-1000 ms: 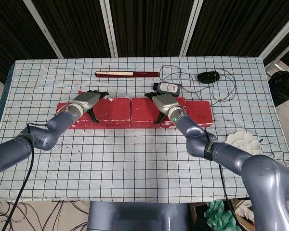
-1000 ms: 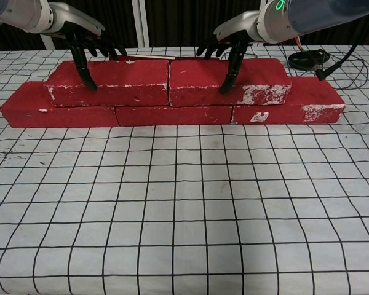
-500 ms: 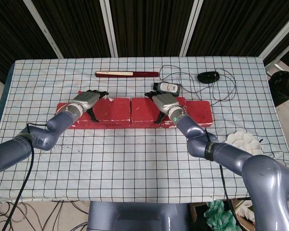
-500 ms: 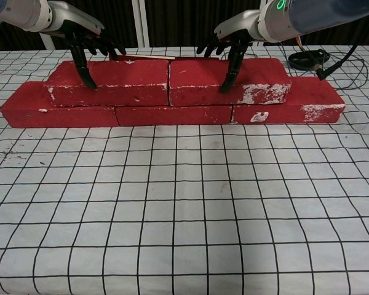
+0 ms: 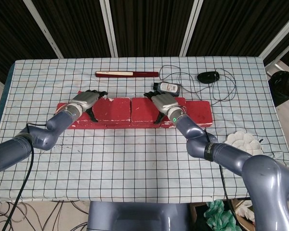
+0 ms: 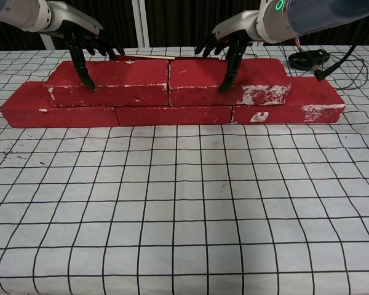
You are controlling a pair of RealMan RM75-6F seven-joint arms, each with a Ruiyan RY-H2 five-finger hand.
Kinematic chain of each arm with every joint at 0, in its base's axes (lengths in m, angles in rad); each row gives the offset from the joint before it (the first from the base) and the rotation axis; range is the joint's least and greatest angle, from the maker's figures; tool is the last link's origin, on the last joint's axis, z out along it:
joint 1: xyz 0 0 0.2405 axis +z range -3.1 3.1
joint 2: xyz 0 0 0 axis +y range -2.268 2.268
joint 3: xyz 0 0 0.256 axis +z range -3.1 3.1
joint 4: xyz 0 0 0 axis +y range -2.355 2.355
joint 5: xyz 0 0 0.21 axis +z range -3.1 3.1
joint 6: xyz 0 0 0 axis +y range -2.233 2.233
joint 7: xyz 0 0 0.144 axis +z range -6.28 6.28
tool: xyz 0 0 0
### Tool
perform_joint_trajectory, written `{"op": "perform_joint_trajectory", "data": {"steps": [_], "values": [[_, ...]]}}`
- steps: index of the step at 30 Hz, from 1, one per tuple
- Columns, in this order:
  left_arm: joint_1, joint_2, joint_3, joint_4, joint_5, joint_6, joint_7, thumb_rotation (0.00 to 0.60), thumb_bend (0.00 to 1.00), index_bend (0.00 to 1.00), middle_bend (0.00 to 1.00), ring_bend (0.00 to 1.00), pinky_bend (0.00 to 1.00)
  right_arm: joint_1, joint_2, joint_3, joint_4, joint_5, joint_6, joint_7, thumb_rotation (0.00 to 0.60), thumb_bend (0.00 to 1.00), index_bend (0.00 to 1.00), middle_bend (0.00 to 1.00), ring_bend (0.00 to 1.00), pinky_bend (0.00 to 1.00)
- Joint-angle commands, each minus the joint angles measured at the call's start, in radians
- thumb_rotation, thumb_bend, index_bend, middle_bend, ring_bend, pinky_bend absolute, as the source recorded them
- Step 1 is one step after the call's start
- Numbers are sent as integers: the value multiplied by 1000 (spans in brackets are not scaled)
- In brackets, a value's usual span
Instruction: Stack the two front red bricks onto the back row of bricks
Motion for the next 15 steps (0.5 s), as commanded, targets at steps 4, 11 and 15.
{"op": "perform_joint_trajectory", "data": {"steps": [4,11,15], "values": [[-2,5,1,-7,-3,5,1,600,0,46,87,0,41,1,3,3,-9,-2,9,-4,600,7,32,18,0,93],[-5,11,1,-18,-6,10,2,600,0,46,87,0,41,-3,10,5,-25,-4,28,-10,600,1,32,18,0,93],[-5,13,0,-21,-7,14,2,600,0,46,87,0,39,-6,23,16,-49,-12,43,-11,600,0,32,18,0,93]]}}
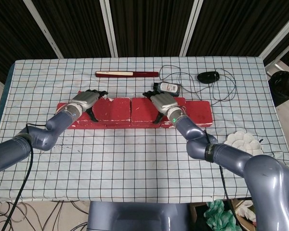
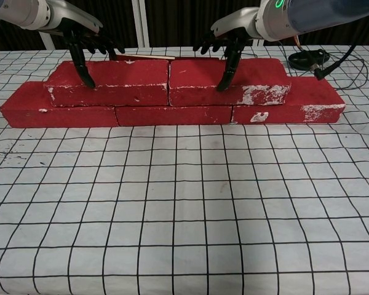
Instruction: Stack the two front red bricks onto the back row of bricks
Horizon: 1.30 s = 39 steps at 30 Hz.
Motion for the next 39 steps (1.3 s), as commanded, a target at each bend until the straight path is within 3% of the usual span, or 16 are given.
{"op": "perform_joint_trajectory", "data": {"steps": [1,10,23,31,39], "values": [[0,3,-1,-3,-1,2,0,600,0,45,86,0,38,-3,10,10,-16,-6,12,0,600,0,32,18,0,93],[16,40,-23,-41,16,50,-2,600,0,45,86,0,14,-31,44,49,-62,-28,60,25,600,0,31,19,0,93],[146,218,-22,-229,107,245,8,600,0,42,84,0,4,-163,210,72,-220,-123,190,71,600,0,25,20,0,93],[339,363,19,-454,287,518,22,600,0,28,70,0,0,-396,376,-32,-410,-316,496,42,600,0,24,25,0,93],[593,424,112,-636,470,869,80,600,0,28,70,0,0,-695,470,-196,-556,-554,846,63,600,0,24,25,0,93]]}}
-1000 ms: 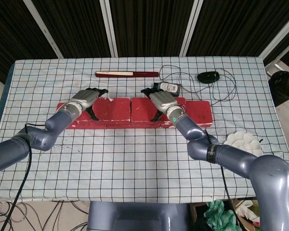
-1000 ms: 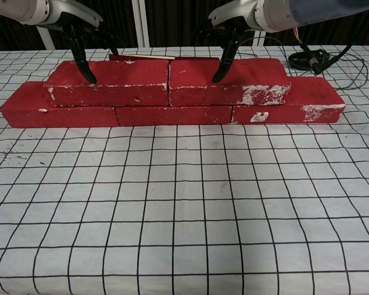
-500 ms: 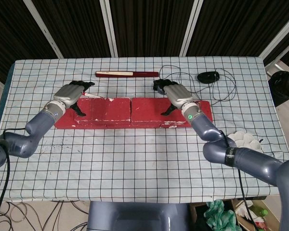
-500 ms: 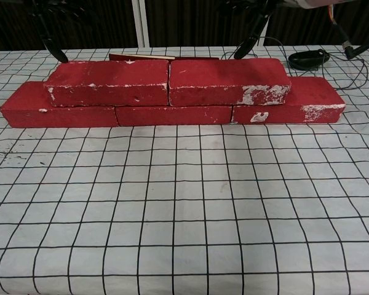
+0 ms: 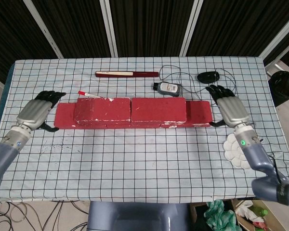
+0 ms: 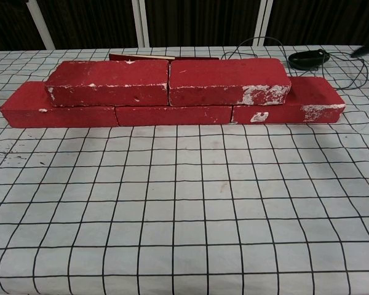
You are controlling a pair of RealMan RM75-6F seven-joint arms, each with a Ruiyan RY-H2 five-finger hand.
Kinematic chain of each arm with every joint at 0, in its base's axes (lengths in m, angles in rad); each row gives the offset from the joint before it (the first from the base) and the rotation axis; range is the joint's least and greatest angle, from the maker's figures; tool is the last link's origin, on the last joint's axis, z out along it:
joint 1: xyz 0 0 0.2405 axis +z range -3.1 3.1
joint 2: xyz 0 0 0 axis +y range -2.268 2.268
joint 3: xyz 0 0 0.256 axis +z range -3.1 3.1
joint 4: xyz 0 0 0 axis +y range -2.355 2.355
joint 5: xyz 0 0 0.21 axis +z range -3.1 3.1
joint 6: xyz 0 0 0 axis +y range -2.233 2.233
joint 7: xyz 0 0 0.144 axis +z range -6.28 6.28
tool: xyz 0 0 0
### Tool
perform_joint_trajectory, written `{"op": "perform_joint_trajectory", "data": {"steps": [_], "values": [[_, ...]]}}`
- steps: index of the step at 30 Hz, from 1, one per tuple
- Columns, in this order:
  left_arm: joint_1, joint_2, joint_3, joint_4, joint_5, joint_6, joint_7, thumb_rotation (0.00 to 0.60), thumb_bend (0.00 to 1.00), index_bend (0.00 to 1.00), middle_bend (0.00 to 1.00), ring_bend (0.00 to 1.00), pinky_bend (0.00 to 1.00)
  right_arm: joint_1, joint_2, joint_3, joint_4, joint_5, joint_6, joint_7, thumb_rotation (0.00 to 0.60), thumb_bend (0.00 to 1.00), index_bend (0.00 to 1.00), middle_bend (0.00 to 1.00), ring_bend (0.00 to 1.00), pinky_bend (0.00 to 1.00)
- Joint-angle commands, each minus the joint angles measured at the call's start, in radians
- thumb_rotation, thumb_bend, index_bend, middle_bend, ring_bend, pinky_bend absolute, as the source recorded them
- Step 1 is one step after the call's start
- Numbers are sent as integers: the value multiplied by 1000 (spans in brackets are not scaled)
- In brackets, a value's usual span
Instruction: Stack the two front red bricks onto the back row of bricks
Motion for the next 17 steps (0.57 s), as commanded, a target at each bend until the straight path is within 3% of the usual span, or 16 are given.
{"op": "perform_joint_trajectory", "data": {"steps": [1,7,13,17], "values": [[190,40,81,-108,136,236,50,600,0,29,70,0,0,-211,71,-128,-109,-173,232,17,600,0,24,25,0,93],[436,-1,166,-80,288,525,46,600,0,29,68,0,0,-420,58,-226,-118,-339,478,17,600,0,24,33,0,93],[572,-38,220,12,374,623,-17,600,0,29,67,0,0,-535,30,-260,-112,-425,599,-10,600,0,23,33,0,93],[634,-60,218,66,406,679,-52,600,0,29,65,0,0,-588,-1,-269,-98,-470,642,-55,600,0,23,32,0,93]]}}
